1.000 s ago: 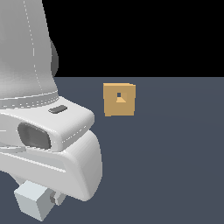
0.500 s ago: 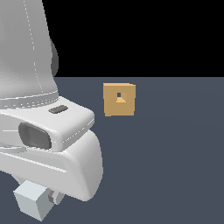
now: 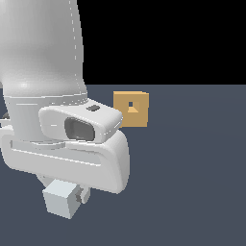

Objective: Insert the peg into the horizontal hole in a box.

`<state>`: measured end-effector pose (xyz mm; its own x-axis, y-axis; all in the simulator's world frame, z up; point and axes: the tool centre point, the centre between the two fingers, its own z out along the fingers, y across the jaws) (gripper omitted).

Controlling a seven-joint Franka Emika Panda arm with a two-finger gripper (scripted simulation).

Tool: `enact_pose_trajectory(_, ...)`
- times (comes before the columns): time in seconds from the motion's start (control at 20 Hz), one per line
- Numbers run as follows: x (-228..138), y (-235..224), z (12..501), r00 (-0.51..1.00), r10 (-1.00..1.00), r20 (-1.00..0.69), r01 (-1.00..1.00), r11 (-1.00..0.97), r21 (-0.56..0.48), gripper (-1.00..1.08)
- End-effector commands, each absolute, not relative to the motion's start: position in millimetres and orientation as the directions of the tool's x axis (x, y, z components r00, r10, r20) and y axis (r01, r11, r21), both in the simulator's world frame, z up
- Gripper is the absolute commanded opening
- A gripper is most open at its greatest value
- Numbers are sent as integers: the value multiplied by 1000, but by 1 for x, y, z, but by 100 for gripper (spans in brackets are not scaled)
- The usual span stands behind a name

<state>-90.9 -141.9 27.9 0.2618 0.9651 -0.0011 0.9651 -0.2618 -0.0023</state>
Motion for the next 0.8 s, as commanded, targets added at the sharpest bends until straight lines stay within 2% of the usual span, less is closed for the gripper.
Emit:
enact_pose_trajectory(0.0,-76,-125,34,235,972,-1,972,-235,1,-100)
enact_pose_trajectory(0.75,27,32,76,1,1000,-2,1000,-1,0,-100)
